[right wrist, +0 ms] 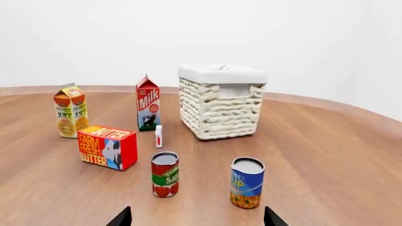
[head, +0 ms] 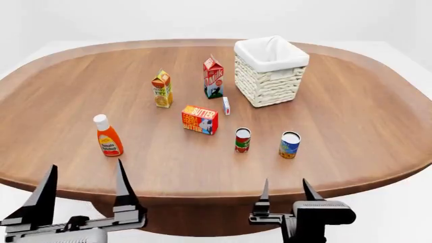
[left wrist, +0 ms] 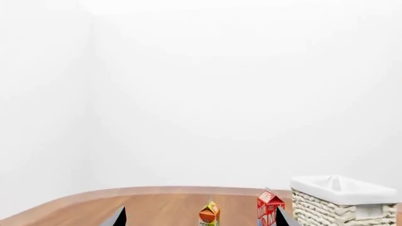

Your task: Pick up the cream cheese box and the butter, and put them in the basket.

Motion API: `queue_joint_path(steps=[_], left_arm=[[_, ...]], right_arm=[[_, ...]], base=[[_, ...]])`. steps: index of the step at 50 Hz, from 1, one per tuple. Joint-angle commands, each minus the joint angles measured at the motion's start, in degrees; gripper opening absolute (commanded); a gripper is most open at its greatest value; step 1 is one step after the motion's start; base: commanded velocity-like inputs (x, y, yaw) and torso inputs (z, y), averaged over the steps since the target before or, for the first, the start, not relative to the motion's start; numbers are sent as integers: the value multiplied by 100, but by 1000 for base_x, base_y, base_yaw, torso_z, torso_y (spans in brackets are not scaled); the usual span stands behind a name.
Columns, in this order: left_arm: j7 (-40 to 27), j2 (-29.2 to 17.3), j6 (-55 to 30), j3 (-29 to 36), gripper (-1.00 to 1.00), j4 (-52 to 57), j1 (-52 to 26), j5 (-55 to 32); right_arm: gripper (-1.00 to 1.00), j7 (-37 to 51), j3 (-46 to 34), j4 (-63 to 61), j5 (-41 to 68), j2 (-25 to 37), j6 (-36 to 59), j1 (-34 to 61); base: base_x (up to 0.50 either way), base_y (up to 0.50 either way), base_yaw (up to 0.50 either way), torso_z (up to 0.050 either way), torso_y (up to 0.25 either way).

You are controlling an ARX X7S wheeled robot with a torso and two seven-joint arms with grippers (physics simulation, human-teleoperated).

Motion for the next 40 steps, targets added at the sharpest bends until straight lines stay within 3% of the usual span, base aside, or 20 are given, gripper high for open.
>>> queue_joint_path(steps=[1,40], left_arm=[[-129,-97,97,37,100,18,61,-57],[-431,-394,384,98,100,355,390,-153]], right_arm=[[100,175,-38,-525,-14,122,-93,-191],[100,498,-164,-2204,-28,420,437,-327]], base=[[0,0,0,0,0],[15,0,0,0,0]])
